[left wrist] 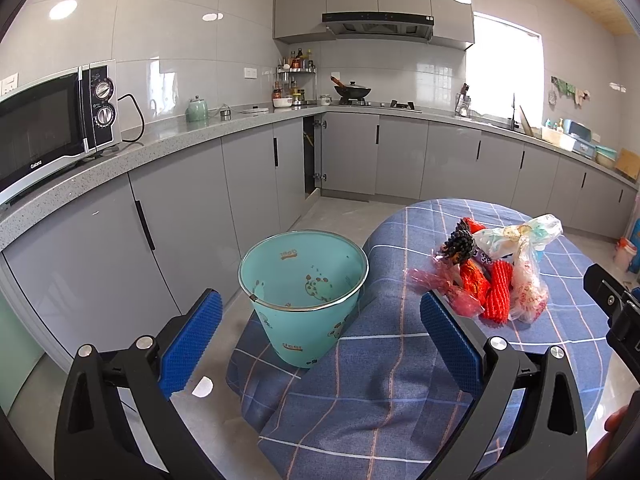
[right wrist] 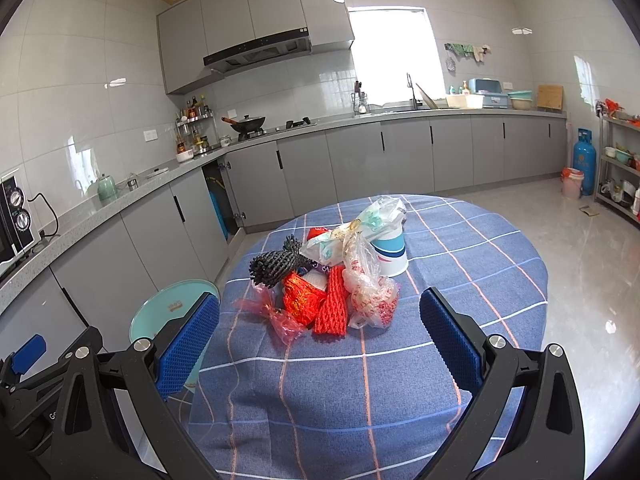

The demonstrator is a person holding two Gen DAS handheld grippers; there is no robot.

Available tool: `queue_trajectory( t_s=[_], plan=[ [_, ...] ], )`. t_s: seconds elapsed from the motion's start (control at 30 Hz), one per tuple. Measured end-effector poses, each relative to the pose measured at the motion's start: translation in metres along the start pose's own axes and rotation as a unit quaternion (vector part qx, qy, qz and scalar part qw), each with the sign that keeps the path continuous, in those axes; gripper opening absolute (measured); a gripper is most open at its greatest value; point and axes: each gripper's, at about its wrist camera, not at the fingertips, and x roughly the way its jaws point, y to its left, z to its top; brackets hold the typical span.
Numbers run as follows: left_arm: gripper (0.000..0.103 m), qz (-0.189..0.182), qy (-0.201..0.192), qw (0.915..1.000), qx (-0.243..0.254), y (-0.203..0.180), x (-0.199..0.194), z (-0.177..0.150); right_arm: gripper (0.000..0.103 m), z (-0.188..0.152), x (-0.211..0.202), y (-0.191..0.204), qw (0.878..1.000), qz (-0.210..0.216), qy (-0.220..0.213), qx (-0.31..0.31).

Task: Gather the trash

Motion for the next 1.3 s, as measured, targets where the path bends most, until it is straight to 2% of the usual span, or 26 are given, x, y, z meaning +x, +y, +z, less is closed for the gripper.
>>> queue_trajectory(
  t_s=[1.3],
  plan=[
    [0.097,0.001,0.000,1.0000,-0.002,0.0027,-0.0013,0.0002,0.099,-0.0004,-0.0001,0.0010,1.000,-0.002,0.001,0.002]
  ],
)
